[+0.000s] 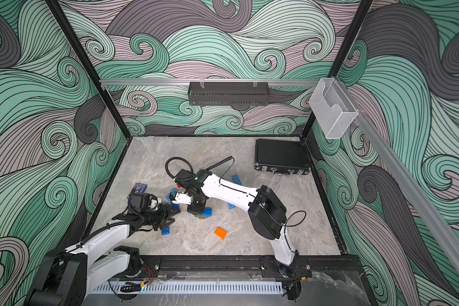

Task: Assemble a heart with lego
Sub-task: Assemble the lego brick with the lego brick.

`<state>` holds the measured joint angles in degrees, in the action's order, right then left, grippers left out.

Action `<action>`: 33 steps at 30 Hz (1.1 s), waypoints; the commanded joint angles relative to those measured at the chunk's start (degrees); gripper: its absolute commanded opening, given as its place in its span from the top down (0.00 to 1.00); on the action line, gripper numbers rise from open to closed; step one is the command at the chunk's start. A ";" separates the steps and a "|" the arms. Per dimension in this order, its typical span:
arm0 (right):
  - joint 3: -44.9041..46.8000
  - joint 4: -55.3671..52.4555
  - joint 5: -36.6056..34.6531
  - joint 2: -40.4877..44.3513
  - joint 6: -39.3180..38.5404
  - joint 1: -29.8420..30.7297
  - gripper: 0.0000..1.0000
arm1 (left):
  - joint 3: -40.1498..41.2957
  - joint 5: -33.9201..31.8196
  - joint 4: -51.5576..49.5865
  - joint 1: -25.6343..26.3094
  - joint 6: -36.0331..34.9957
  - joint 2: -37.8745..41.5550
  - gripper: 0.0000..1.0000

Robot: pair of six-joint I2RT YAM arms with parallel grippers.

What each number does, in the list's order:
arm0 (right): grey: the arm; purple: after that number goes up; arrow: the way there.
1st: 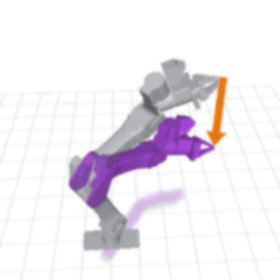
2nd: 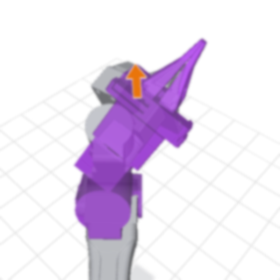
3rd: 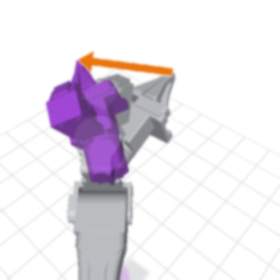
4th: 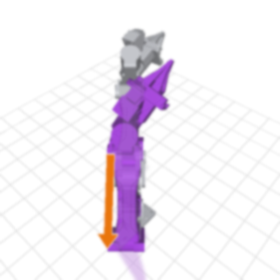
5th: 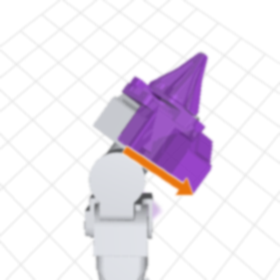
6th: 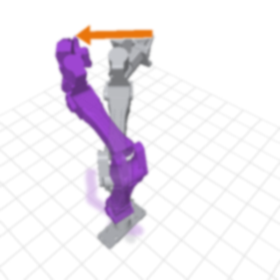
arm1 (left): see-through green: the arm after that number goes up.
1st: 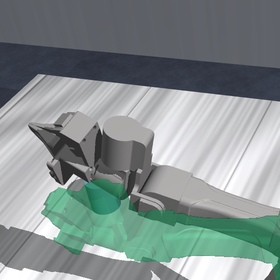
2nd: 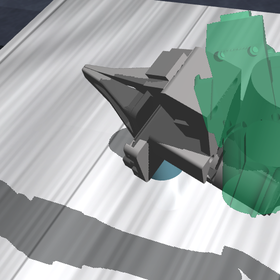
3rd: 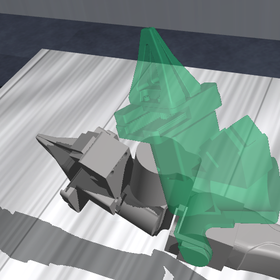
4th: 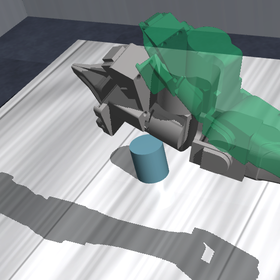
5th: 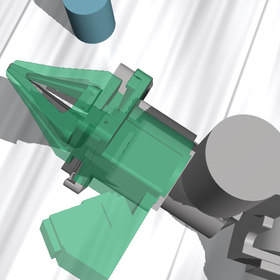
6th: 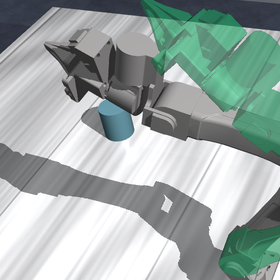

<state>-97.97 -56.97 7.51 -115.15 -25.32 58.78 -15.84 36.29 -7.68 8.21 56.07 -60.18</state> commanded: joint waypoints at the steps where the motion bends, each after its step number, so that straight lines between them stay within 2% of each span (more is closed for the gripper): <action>1: -1.84 -1.31 -1.56 -1.36 -0.25 0.19 0.67 | 0.10 0.93 0.52 -0.64 -0.42 -0.46 0.41; 33: -0.04 -1.12 -3.61 -4.43 -1.41 0.46 0.68 | 0.89 1.11 0.85 -0.91 -0.18 0.20 0.41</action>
<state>-99.15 -57.21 4.45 -118.91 -26.61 58.94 -15.11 36.64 -7.29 7.90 56.07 -60.29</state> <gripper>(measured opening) 0.330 0.588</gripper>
